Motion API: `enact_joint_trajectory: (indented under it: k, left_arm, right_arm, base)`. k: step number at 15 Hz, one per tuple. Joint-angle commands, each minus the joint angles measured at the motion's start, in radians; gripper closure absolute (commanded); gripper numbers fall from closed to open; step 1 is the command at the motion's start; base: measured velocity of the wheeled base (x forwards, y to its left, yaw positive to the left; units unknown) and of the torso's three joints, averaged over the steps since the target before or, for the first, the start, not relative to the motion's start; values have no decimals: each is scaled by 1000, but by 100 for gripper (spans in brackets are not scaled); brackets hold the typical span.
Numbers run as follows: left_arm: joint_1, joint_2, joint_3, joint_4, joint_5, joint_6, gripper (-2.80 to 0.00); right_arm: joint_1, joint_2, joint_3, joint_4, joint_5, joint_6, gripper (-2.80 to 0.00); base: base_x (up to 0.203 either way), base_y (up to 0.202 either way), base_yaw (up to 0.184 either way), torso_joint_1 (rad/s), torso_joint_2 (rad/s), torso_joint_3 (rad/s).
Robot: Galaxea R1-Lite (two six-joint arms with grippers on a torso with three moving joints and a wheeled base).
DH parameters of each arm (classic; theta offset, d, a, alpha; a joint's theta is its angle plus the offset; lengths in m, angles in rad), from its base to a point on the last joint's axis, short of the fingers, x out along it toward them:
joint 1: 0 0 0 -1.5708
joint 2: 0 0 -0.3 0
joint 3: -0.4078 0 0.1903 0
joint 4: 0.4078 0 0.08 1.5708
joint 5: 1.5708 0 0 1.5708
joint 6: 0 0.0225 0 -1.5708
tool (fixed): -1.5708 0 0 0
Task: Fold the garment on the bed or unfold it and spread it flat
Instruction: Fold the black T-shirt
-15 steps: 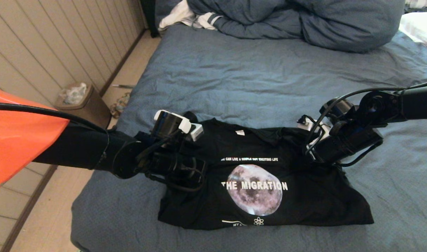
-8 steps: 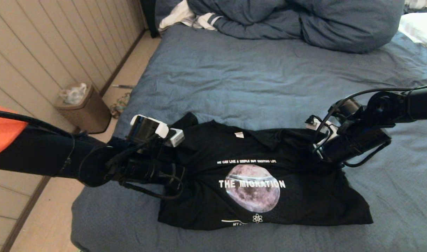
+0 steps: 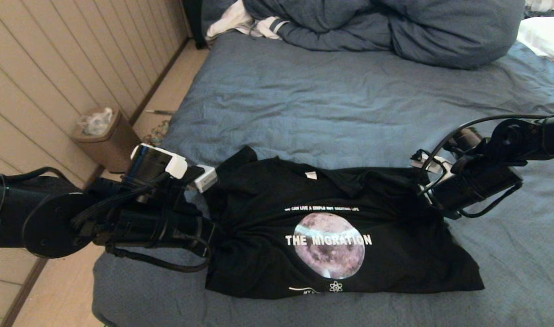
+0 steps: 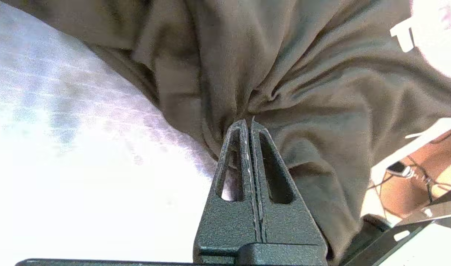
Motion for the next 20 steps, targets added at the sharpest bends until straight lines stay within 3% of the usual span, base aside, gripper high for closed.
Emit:
enact_joint_trajectory:
  k: [1, 7, 11, 14, 18, 19, 20]
  left_arm:
    - [19, -40, -9, -3, -3, -1, 0]
    - [54, -50, -46, 9, -4, -5, 0]
    - [105, -64, -143, 119, -17, -14, 0]
    - [143, -58, -219, 173, -17, -80, 0]
    - [165, -46, -199, 166, -34, -177, 0]
    - [169, -45, -196, 164, -49, -183, -280]
    - [173, -43, -196, 164, -54, -185, -280]
  right_arm:
    - [-23, -8, -4, 3, 2, -4, 0]
    - [-64, -70, -12, 4, 2, -12, 0]
    - [-64, -166, -8, 10, 1, -4, 0]
    - [-84, -201, 20, 13, -1, -4, 0]
    - [-106, -215, 106, 4, 1, -10, 0]
    - [-106, -217, 112, 3, 4, -10, -280]
    - [-106, -217, 112, 3, 5, -10, -280]
  base:
    - [0, 0, 0, 0, 0, 0]
    - [0, 0, 0, 0, 0, 0]
    - [0, 0, 0, 0, 0, 0]
    - [0, 0, 0, 0, 0, 0]
    - [0, 0, 0, 0, 0, 0]
    - [0, 0, 0, 0, 0, 0]
    - [0, 0, 0, 0, 0, 0]
